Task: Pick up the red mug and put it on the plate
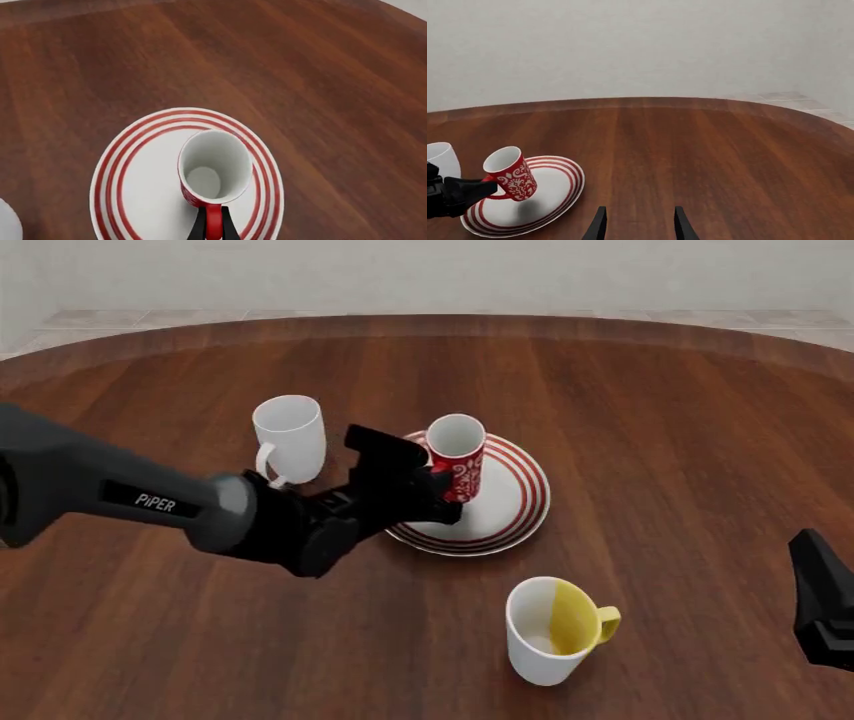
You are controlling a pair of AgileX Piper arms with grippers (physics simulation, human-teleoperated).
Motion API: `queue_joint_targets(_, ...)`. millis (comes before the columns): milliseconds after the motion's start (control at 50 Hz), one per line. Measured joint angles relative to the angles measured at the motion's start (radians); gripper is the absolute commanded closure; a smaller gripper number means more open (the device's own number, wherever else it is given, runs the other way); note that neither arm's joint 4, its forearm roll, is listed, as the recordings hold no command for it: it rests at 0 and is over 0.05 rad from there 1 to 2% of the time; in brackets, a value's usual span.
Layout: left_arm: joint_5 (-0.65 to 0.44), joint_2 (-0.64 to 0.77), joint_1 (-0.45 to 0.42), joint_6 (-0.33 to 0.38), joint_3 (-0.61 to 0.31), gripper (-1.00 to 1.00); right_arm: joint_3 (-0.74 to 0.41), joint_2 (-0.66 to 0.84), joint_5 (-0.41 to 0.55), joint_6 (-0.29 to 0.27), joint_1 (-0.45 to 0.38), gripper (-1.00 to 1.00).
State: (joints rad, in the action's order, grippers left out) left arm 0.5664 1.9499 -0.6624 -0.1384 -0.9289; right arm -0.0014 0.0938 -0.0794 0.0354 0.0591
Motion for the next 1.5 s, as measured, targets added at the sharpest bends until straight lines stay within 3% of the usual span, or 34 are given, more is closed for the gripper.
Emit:
queue_joint_targets(840, 0.015, 0.054, -0.004, -0.004, -0.026, 1.00, -0.009, 0.017, -0.004, -0.001, 0.000, -1.00)
queue_joint_targets(860, 0.016, 0.053, -0.003, -0.003, -0.025, -1.00, -0.009, 0.017, -0.004, -0.002, 0.000, -1.00)
queue_joint_targets(1500, 0.028, -0.046, -0.002, 0.063, 0.039, -1.00, -0.003, -0.009, 0.014, -0.018, 0.001, -1.00)
